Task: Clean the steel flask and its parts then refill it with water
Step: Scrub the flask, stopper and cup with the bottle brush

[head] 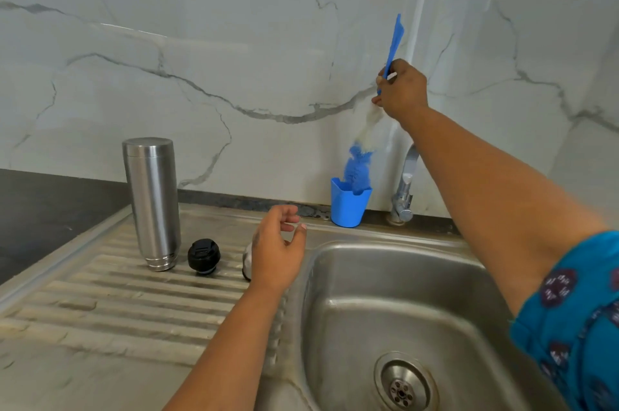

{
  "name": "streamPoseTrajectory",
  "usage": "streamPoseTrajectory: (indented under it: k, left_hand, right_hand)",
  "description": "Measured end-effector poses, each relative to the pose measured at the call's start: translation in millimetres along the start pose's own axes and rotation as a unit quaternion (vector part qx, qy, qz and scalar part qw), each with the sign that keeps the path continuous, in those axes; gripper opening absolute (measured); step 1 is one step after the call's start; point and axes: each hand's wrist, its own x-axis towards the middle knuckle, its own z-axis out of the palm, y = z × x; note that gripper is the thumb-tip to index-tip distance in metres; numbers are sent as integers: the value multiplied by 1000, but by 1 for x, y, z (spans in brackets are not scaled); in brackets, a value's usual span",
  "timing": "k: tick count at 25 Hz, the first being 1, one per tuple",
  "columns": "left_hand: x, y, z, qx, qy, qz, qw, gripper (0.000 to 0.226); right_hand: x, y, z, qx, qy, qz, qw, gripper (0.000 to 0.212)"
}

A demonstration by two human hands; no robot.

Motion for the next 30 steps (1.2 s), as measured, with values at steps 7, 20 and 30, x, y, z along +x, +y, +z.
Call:
streamPoseTrajectory:
  k: [7,20,30]
  left_hand:
    - [-22,25,-2,40,-40,31,998,26]
    - [-26,112,-1,-136,-51,-239,960,12]
    - [-20,187,11,-260,-190,-356,877,58]
  right_hand:
    - [-31,-28,-54,125,38,96,987,11]
    - [-131,3,-34,45,-104,60,992,16]
    - [-166,16,-45,-110,-134,-142,975,14]
